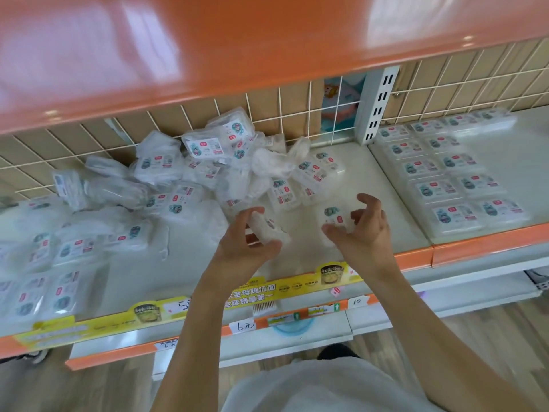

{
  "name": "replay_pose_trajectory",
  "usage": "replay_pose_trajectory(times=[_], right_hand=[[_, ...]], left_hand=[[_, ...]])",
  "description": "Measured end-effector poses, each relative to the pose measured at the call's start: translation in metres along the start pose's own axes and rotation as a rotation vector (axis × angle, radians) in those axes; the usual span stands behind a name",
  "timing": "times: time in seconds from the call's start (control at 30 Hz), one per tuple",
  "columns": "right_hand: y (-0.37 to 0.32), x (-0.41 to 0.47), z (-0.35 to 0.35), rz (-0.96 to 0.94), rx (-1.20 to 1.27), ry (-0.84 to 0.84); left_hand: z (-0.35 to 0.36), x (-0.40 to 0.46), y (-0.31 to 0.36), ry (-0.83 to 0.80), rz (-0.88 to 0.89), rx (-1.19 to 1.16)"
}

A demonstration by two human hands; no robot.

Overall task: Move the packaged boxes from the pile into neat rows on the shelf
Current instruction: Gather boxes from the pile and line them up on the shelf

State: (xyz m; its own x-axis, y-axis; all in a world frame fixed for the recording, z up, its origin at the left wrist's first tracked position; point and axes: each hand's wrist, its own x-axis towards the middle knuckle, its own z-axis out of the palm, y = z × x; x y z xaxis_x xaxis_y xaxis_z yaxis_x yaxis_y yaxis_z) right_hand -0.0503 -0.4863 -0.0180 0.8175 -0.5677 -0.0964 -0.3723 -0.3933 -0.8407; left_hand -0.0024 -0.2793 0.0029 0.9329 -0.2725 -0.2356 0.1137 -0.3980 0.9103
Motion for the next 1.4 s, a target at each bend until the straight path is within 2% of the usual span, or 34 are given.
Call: replay_pose_trajectory(times=[0.17, 0.3, 0.47, 0.6, 0.77, 1.03, 1.4], right_hand=[[0.0, -0.008, 0.002, -0.105, 0.063, -0.067], [0.004, -0.006, 0.001, -0.073, 0.075, -0.097], [0.004, -0.006, -0.004, -0.077, 0.127, -0.107], [0.003, -0.004, -0.009, -0.083, 0.224, -0.108], [0.002, -0.004, -0.023, -0.016, 0.381, -0.137], [0.006, -0.018, -0.063, 0.025, 0.563, -0.041], [0.044, -0.031, -0.145, 0.064, 0.595, 0.201]], left_hand=[[-0.015, 0.002, -0.009, -0.086, -0.123, -0.06], [-0.016, 0.003, -0.01, -0.093, -0.213, -0.15], [-0.016, 0.01, -0.016, 0.013, -0.204, -0.189], [-0.019, 0.012, -0.016, 0.035, -0.178, -0.188], [-0.016, 0.012, -0.009, 0.023, -0.193, -0.306], [0.008, 0.013, 0.007, -0.1, -0.134, -0.423], [0.083, 0.021, 0.056, -0.256, -0.029, -0.426]])
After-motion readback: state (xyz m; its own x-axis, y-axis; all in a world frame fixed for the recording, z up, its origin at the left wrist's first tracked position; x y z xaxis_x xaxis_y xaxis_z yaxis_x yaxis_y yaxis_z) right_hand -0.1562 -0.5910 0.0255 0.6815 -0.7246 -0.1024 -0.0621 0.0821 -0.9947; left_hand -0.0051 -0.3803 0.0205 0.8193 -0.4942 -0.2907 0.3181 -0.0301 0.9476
